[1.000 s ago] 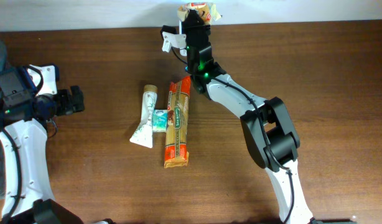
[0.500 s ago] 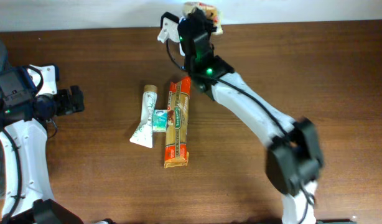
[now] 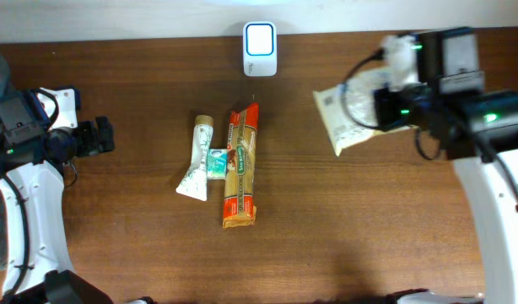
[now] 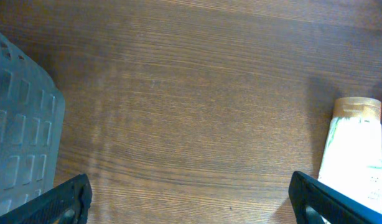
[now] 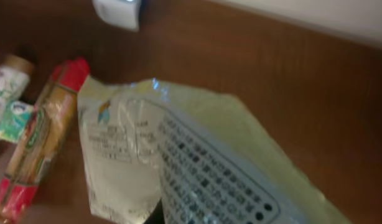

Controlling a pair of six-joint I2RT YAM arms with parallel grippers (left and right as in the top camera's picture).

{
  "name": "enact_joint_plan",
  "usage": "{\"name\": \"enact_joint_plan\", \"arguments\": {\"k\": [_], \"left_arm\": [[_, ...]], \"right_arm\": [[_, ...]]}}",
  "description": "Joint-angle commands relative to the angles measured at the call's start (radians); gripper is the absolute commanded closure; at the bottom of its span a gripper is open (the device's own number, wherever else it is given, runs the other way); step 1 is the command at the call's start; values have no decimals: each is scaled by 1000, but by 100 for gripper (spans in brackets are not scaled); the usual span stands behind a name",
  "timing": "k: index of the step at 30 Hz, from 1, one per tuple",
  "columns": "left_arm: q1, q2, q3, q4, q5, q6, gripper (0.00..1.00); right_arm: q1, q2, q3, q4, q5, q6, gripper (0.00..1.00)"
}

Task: Scan the item barcode
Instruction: 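Move the snack bag right and release it on the table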

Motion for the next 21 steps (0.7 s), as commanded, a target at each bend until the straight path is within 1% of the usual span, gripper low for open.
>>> {"name": "enact_joint_plan", "arguments": {"k": [1,4,6,8,13,18,21], "left_arm": [[5,0,9,3,11,12,1],[5,0,9,3,11,12,1],[5,0,9,3,11,12,1],[5,0,9,3,11,12,1],[5,0,9,3,11,12,1],[5,0,9,3,11,12,1],[5,0,9,3,11,12,1]], "right_arm": [[-178,34,-70,-29,-142,69,96],[-317,98,-158,-6,-180,42,96],[-370,172,-202,20,-195,14,96],[-392,241,-214,34,-192,-45,96],[-409,420,-214,104,-203,-75,96],[-440,456,-214,126,-199,-70,96],[-505,456,-214,143,-179,-8,96]]}}
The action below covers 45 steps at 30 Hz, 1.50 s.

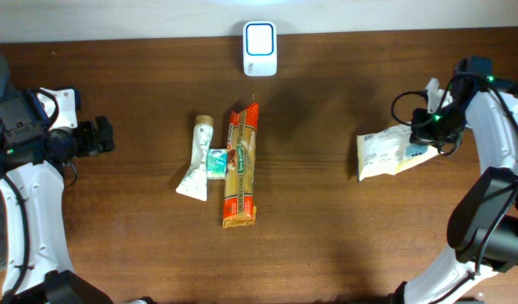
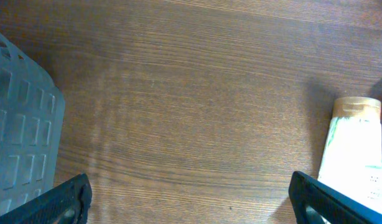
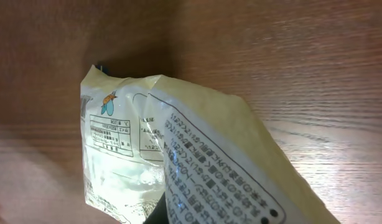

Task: Scan the item barcode
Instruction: 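Move the snack bag right and release it on the table, then reach the right gripper to the spaghetti package and grasp it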

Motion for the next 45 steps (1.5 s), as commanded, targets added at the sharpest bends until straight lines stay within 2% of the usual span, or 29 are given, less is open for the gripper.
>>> {"name": "enact_joint_plan", "arguments": {"k": [1,3,4,6,10,17,19,24,27,32,40,43,45], "left_arm": [[5,0,9,4,10,12,1],[5,0,9,4,10,12,1],[5,0,9,4,10,12,1],[5,0,9,4,10,12,1],[5,0,9,4,10,12,1],[5,0,9,4,10,12,1],[5,0,9,4,10,12,1],[5,0,9,4,10,12,1],[5,0,9,4,10,12,1],[5,0,9,4,10,12,1],[5,0,9,4,10,12,1],[5,0,9,4,10,12,1],[5,0,9,4,10,12,1]], "right_arm": [[-80,-4,2,22,10,61,96],[-117,-4,2,39,4,91,92],[-124,-4,2,42,-18,92,64],[-129,-4,3,40,-74,94,1],[-127,-8,64,-34,-77,98,1],[-69,-14,337,-253,-80,109,1],[-26,-14,375,-257,-82,109,1],[103,-13,350,-200,-254,109,1],[233,-13,306,-118,-276,110,0],[428,-13,165,63,-286,230,22],[683,-12,-157,522,-286,460,31],[758,5,-222,665,-285,502,31],[792,45,-222,696,-285,529,30]]}}
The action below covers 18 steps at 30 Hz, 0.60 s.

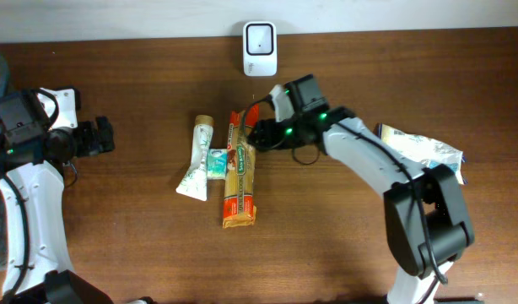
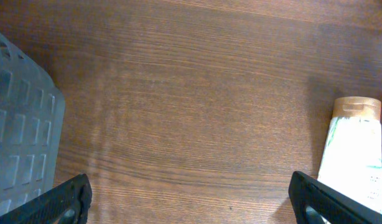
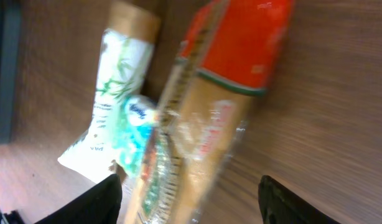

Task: Scan the item barcode
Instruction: 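Reach the right gripper to the spaghetti package and grasp it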

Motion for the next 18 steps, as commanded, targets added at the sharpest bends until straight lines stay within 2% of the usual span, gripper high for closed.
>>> {"name": "enact_joint_plan", "arguments": {"k": [1,6,12,14,16,18], "left_arm": [[5,0,9,5,11,12,1],[5,0,9,5,11,12,1],[5,0,9,5,11,12,1],[5,0,9,5,11,12,1],[5,0,9,5,11,12,1],[5,0,9,5,11,12,1]], "right_arm": [[51,74,-11,40,-2,66,31],[49,145,-11,39,-2,69,30],[66,146,-12,56,-2,69,32],[88,146,-12,79,-2,69,38],[119,147,-12,108,0,69,49],[140,147,-12,110,29,93,52]]}}
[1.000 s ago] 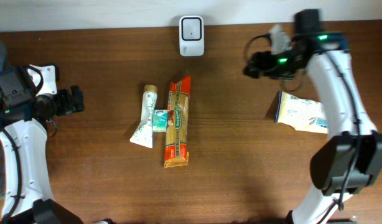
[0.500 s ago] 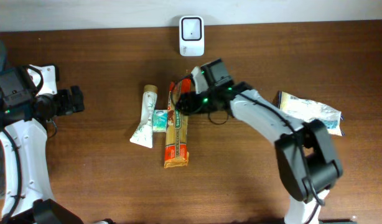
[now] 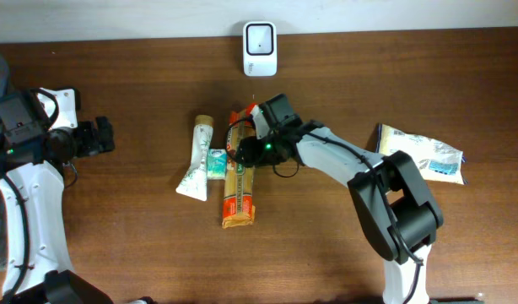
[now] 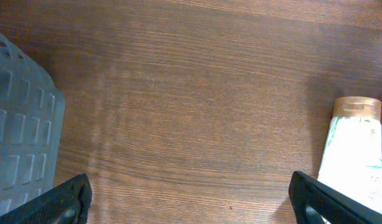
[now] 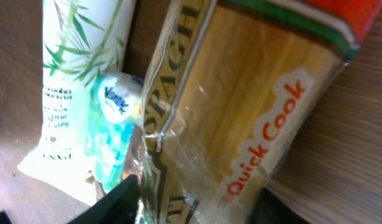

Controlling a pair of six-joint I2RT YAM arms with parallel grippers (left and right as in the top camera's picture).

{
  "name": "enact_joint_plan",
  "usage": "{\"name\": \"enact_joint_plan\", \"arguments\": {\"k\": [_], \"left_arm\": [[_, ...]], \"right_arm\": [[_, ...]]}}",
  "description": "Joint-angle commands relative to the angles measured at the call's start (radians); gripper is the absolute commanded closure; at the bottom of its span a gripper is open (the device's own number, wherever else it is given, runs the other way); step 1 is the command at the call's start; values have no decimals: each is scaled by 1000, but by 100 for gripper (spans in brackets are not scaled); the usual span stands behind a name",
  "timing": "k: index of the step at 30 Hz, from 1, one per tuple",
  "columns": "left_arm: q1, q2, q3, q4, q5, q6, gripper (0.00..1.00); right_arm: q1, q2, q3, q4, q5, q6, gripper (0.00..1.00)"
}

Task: Scan the item barcode
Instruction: 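Reach the right gripper to the spaghetti package and grasp it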

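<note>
The spaghetti pack (image 3: 240,190), orange and red with "Quick Cook" print (image 5: 241,112), lies lengthwise at the table's middle. My right gripper (image 3: 246,149) is down at its upper half, open, one finger on each side of the pack (image 5: 197,208). The white barcode scanner (image 3: 259,38) stands at the back edge. My left gripper (image 3: 103,135) hovers open at the far left, nothing between its fingers (image 4: 190,211).
A white toothpaste tube (image 3: 196,165) with a tan cap lies just left of the pack, a small green-white item (image 3: 215,162) between them. A pale printed bag (image 3: 419,154) lies at the right. A grey basket (image 4: 17,124) sits at the left edge.
My right gripper has gone from beside the red top end of the spaghetti pack down onto the pack, its fingers now straddling it. The left arm has not moved.
My right gripper held the pale bag up near the scanner, then low over the right side of the table. Later the bag lay on the table at the right and the gripper was open by the spaghetti pack's top. Now it straddles that pack.
</note>
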Motion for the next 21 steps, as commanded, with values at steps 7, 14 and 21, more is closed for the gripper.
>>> {"name": "enact_joint_plan", "arguments": {"k": [7,14,21], "left_arm": [[5,0,9,4,11,12,1],[5,0,9,4,11,12,1],[5,0,9,4,11,12,1]], "right_arm": [[8,-12,4,-6,32,8,96],[-48,-170,186,-373,269,-175,96],[37,-115,306,-631,874,-175,96]]}}
